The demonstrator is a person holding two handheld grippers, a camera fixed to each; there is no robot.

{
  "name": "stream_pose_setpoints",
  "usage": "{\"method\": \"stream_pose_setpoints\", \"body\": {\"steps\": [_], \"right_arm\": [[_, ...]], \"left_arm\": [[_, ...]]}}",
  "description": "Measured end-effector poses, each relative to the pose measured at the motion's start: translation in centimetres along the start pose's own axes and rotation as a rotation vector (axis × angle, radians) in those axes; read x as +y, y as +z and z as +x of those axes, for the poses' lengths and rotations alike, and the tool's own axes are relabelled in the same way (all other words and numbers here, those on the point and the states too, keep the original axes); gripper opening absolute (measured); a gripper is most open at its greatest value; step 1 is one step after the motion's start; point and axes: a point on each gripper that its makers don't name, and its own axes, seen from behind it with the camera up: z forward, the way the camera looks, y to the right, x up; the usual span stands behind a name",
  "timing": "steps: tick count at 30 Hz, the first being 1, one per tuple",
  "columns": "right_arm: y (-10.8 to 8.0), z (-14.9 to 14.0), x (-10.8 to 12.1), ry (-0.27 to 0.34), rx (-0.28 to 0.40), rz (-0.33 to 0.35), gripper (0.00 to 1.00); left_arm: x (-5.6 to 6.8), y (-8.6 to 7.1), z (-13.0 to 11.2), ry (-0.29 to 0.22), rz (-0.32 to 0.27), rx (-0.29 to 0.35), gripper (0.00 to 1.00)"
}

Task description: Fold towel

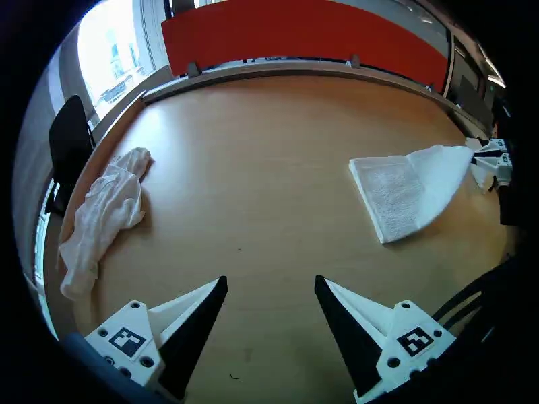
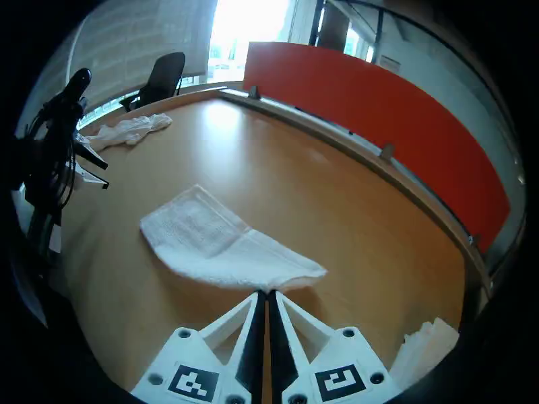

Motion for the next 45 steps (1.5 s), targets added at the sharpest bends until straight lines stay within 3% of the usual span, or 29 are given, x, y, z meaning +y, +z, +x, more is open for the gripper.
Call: {"method": "stream_pose_setpoints", "body": {"steps": [21, 45], "right_arm": [[-2.5, 2.2, 1.5, -0.05, 0.038, -0.03, 0.04], [-1.7, 3.7, -0.9, -0.077, 0.058, 0.023, 0.04]], "left_arm": [[0.4, -0.3, 0.4, 0.004, -0.004, 0.011, 0.96], [0.4, -0.8, 0.4, -0.007, -0.007, 0.019, 0.96]]}}
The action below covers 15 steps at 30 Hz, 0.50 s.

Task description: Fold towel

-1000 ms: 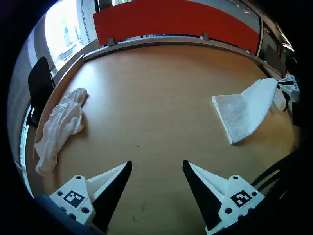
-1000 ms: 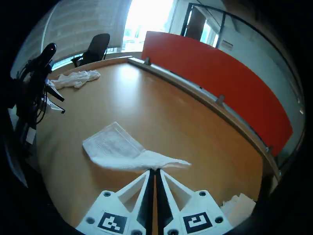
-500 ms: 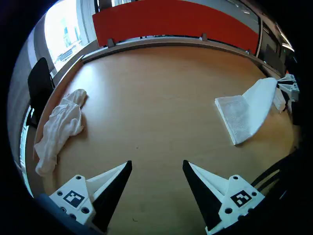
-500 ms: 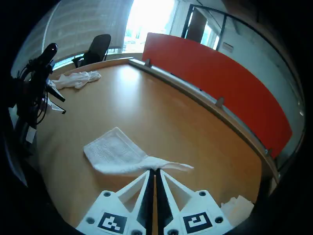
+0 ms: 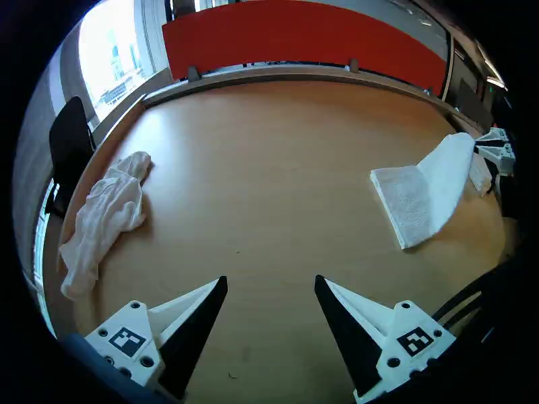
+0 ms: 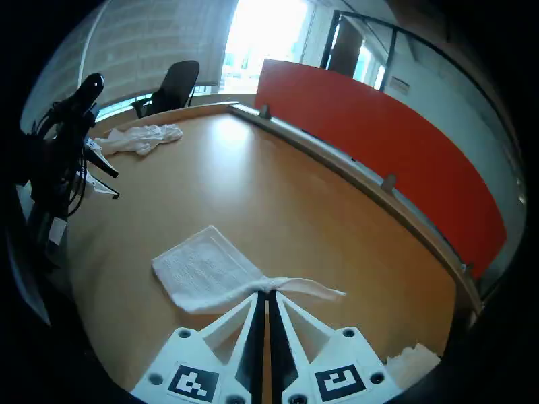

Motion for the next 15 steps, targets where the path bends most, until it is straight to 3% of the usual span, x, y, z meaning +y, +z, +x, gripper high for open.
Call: {"method": "stream_pose_setpoints", "body": {"steps": [15], "right_arm": [[2.9, 1.7, -5.2, -0.039, 0.009, 0.112, 0.04]], "left_arm": [[-1.1, -0.9, -0.5, -0.032, 0.016, 0.008, 0.96]]}}
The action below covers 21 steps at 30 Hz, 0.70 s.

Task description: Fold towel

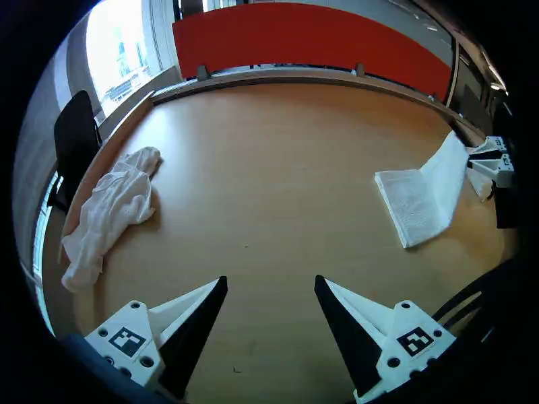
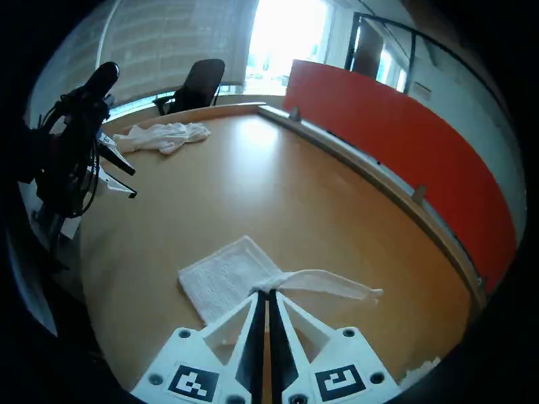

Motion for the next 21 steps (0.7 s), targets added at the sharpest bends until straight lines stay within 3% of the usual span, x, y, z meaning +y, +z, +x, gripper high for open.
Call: {"method": "stream_pose_setpoints", "body": {"steps": [16, 18, 21], "right_arm": [[4.3, 0.7, -5.5, -0.036, -0.031, 0.142, 0.05], [4.7, 0.2, -5.9, -0.039, -0.046, 0.151, 0.11], [5.2, -0.6, -5.9, -0.033, -0.072, 0.147, 0.41]], "left_arm": [[-2.4, -1.5, -1.6, -0.056, 0.035, 0.004, 0.96], [-2.8, -1.6, -1.9, -0.063, 0.04, 0.002, 0.96], [-3.1, -1.7, -2.2, -0.07, 0.045, -0.001, 0.96]]}}
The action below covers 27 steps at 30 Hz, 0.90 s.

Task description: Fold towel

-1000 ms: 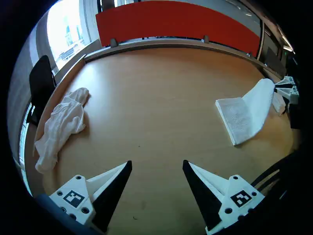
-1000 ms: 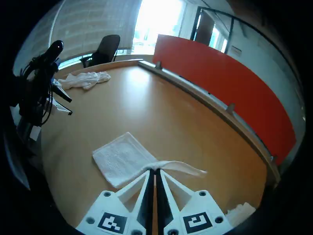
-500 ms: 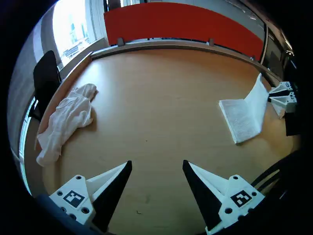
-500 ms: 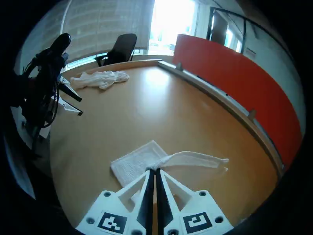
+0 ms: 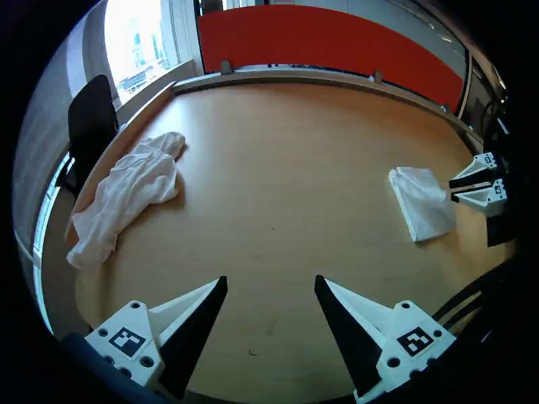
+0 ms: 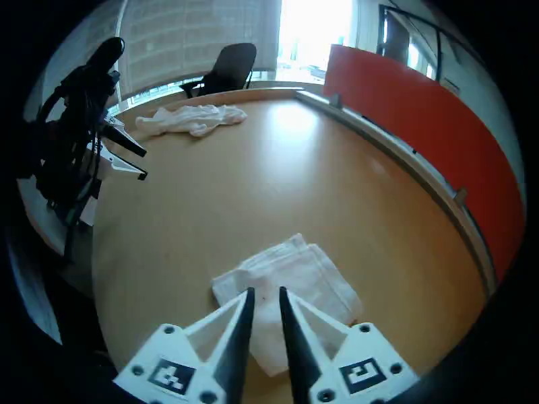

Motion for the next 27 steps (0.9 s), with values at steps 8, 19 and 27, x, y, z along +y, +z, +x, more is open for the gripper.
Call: {"method": "stream_pose_setpoints", "body": {"steps": [8, 19, 27], "right_arm": [[0.1, -0.7, 0.5, 0.033, -0.014, -0.008, 0.72], [-0.3, -1.7, 1.1, 0.053, -0.024, -0.022, 0.72], [-0.6, -3.2, 1.2, 0.067, -0.046, -0.029, 0.72]], "left_arm": [[-0.2, 0.1, -0.1, -0.005, 0.001, -0.002, 0.96], [0.2, 0.4, 0.5, 0.003, -0.005, 0.003, 0.96], [0.5, 0.5, 0.5, 0.005, -0.008, 0.001, 0.96]]}}
